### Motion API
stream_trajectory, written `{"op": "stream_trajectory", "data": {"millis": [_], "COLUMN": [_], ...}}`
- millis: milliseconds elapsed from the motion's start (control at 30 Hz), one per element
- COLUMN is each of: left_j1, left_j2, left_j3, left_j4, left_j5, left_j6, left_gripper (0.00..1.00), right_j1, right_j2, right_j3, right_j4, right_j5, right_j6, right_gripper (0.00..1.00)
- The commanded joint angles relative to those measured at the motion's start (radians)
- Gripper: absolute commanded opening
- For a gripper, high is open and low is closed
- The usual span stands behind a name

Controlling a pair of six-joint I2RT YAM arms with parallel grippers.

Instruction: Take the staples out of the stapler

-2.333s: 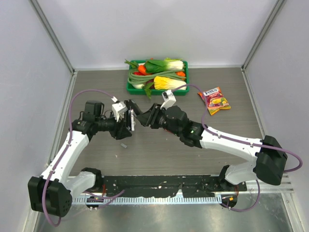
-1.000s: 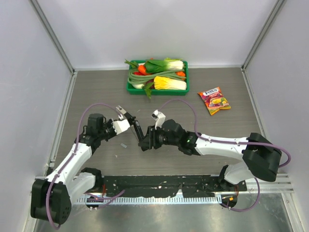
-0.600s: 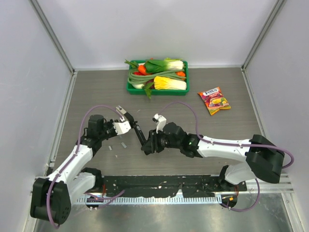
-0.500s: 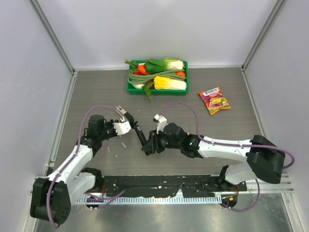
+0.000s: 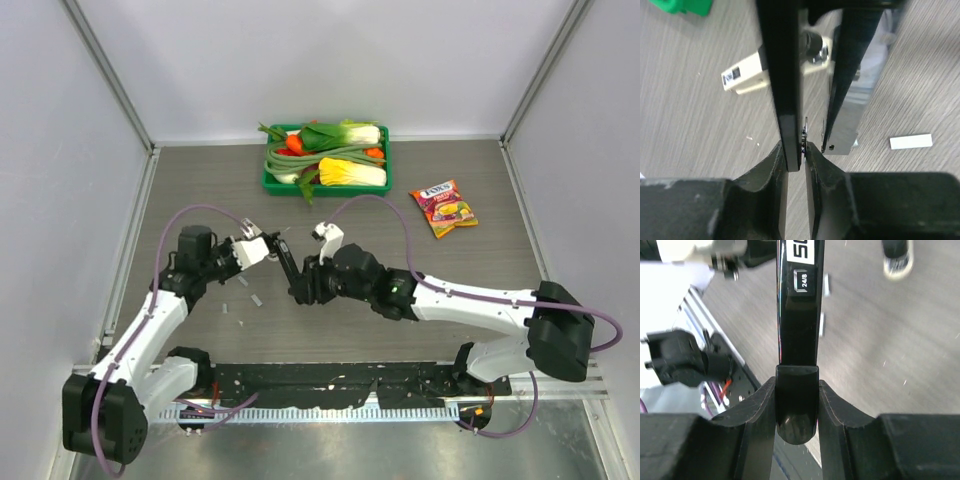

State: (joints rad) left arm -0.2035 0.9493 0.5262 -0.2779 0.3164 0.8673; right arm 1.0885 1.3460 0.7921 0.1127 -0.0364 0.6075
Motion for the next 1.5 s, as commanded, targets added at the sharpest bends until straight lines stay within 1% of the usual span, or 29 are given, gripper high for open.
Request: {"op": "stream_trajectory", "data": {"millis": [0, 33, 67, 133, 167, 200, 233, 367, 467, 600, 633, 700, 733, 967, 1100, 1233, 1333, 1367, 1433, 1467], "left_j1": [-0.014, -0.014, -0.016, -0.016, -0.016, -0.016, -0.016, -0.016, -0.005, 0.05, 0.061, 0.085, 0.09, 0.099, 0.099, 0.099, 0.099, 0.099, 0.099, 0.099], "left_j2": [-0.018, -0.02, -0.021, -0.038, -0.047, -0.055, -0.07, -0.066, -0.02, 0.058, 0.074, 0.097, 0.095, 0.046, 0.045, 0.043, 0.028, 0.019, 0.013, 0.014], "left_j3": [0.167, 0.199, 0.211, 0.236, 0.239, 0.239, 0.239, 0.259, 0.294, 0.379, 0.415, 0.445, 0.449, 0.42, 0.408, 0.402, 0.39, 0.385, 0.373, 0.373], "left_j4": [-0.231, -0.269, -0.314, -0.337, -0.351, -0.353, -0.353, -0.334, -0.333, -0.354, -0.372, -0.371, -0.369, -0.346, -0.351, -0.351, -0.35, -0.346, -0.345, -0.348], "left_j5": [0.168, 0.176, 0.177, 0.162, 0.158, 0.15, 0.145, 0.102, 0.078, 0.102, 0.114, 0.128, 0.13, 0.102, 0.089, 0.078, 0.081, 0.079, 0.073, 0.073], "left_j6": [-0.07, -0.071, -0.082, -0.08, -0.082, -0.086, -0.094, -0.174, -0.249, -0.37, -0.416, -0.464, -0.499, -0.563, -0.573, -0.597, -0.596, -0.593, -0.591, -0.588], "left_gripper": [0.32, 0.42, 0.57, 0.67, 0.82, 0.93, 0.99, 1.0, 1.0, 1.0, 1.0, 1.0, 1.0, 1.0, 1.0, 1.0, 1.0, 1.0, 1.0, 1.0], "right_j1": [-0.004, -0.021, -0.028, -0.048, -0.073, -0.082, -0.094, -0.15, -0.183, -0.217, -0.222, -0.229, -0.236, -0.243, -0.251, -0.254, -0.26, -0.262, -0.266, -0.266], "right_j2": [-0.065, -0.051, -0.045, -0.035, -0.022, -0.015, -0.007, 0.041, 0.096, 0.215, 0.266, 0.327, 0.387, 0.593, 0.685, 0.765, 0.826, 0.841, 0.877, 0.883], "right_j3": [0.192, 0.234, 0.252, 0.303, 0.315, 0.329, 0.358, 0.42, 0.455, 0.512, 0.528, 0.555, 0.59, 0.763, 0.889, 0.973, 1.044, 1.062, 1.111, 1.122], "right_j4": [-0.066, -0.086, -0.105, -0.169, -0.182, -0.217, -0.237, -0.3, -0.327, -0.366, -0.366, -0.378, -0.384, -0.436, -0.465, -0.479, -0.501, -0.514, -0.527, -0.536], "right_j5": [0.237, 0.256, 0.283, 0.291, 0.282, 0.274, 0.268, 0.221, 0.185, 0.159, 0.155, 0.147, 0.142, 0.165, 0.174, 0.173, 0.168, 0.167, 0.17, 0.17], "right_j6": [-0.101, -0.107, -0.115, -0.133, -0.14, -0.15, -0.153, -0.181, -0.215, -0.268, -0.273, -0.295, -0.302, -0.38, -0.396, -0.403, -0.405, -0.405, -0.403, -0.4], "right_gripper": [0.01, 0.01, 0.01, 0.01, 0.01, 0.01, 0.01, 0.01, 0.01, 0.01, 0.01, 0.01, 0.01, 0.01, 0.01, 0.01, 0.06, 0.13, 0.2, 0.3]}}
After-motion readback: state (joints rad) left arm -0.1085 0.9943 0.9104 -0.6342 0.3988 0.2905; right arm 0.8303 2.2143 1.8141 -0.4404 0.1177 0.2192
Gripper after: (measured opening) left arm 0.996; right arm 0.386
